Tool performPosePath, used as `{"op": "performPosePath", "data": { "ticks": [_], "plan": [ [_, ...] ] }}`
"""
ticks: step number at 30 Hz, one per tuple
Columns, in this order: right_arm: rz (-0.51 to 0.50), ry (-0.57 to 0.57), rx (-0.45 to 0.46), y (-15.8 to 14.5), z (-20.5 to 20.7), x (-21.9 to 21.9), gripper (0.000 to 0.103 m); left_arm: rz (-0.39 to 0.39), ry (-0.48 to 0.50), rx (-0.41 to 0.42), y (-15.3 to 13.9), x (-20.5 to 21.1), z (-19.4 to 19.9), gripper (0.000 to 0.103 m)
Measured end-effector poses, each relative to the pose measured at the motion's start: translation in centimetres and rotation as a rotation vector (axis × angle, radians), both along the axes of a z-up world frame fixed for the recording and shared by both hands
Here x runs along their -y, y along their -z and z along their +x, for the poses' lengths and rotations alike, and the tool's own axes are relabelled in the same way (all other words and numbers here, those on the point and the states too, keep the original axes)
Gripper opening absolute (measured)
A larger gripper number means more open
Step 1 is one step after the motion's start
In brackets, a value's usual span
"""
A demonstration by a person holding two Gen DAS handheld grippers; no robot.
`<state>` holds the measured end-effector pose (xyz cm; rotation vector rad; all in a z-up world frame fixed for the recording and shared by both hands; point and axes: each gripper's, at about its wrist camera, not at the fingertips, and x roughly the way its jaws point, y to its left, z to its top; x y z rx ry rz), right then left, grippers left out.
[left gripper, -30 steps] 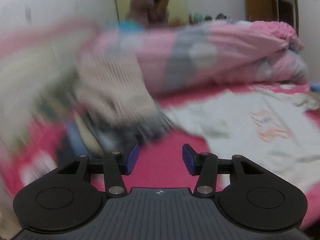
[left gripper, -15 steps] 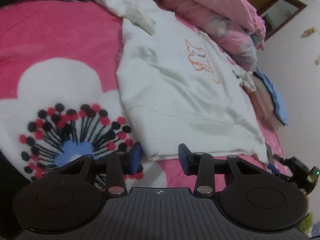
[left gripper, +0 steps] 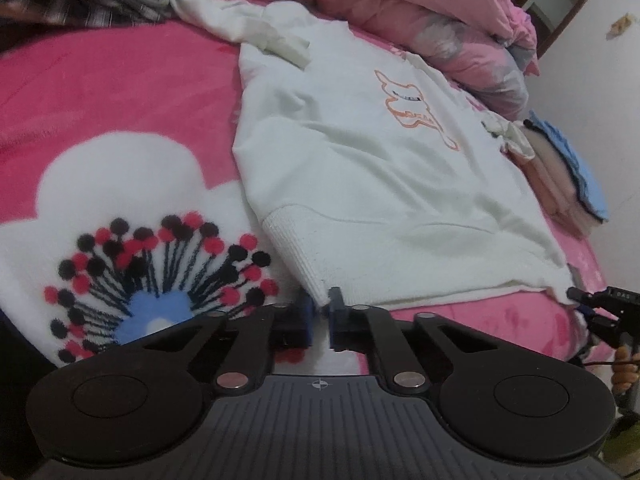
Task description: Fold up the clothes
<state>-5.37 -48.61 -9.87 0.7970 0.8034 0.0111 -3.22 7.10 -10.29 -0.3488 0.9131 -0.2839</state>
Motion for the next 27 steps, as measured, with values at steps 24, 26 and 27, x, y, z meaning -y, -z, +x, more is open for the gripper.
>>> {"op": "performPosePath", "data": {
  "ticks": [24,26,27],
  "plan": [
    [0.040,0.039,-0.010,0.1,-2.4,1.1,0.013,0.004,0.081,-0.086,-0.4,-2.8,-1.2,0.010],
    [0.008,0.066,0.008,-0.4,-3.4,1.0,0.018,0.030,0.071,-0.059,-1.0,-3.3,-1.7,0.021],
    [-0.017,0.083,0.019,-0.8,-3.9,0.9,0.020,0.053,0.062,-0.040,-1.5,-3.5,-1.9,0.025]
  ]
}}
